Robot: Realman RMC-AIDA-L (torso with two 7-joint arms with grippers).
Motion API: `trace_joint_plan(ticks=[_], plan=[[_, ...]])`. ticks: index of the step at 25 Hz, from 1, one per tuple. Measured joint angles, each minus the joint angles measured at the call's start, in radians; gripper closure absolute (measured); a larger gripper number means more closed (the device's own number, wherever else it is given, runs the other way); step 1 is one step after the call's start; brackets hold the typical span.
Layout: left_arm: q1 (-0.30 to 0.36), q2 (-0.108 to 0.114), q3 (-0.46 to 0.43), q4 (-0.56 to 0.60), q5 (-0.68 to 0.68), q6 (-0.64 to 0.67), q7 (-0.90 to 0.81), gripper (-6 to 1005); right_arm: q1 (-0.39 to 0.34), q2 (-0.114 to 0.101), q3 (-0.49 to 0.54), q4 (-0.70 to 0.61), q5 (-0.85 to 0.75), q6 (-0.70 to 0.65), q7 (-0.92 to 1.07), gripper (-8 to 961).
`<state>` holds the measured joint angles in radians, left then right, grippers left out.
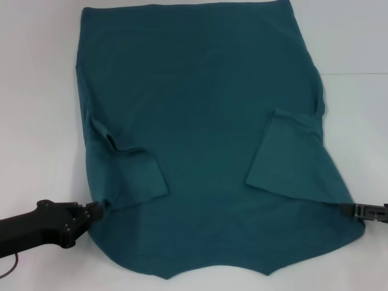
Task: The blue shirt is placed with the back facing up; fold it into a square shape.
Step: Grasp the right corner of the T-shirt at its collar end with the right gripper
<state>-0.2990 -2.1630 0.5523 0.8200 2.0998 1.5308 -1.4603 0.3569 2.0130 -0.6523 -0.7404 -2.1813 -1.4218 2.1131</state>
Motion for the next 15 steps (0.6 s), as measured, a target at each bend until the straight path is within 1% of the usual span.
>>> trace_joint_plan(ticks=[5, 15], plan=[[0.000, 0.000, 0.000, 0.001, 0.000, -0.002, 0.000, 961, 0.010, 0.006, -0.007, 0.000, -0.007, -0.005, -0.003, 55], [0.000, 0.000, 0.000, -0.001, 0.000, -0.009, 0.000, 960, 0.043, 0.030, -0.043, -0.001, -0.012, -0.011, -0.002, 59]])
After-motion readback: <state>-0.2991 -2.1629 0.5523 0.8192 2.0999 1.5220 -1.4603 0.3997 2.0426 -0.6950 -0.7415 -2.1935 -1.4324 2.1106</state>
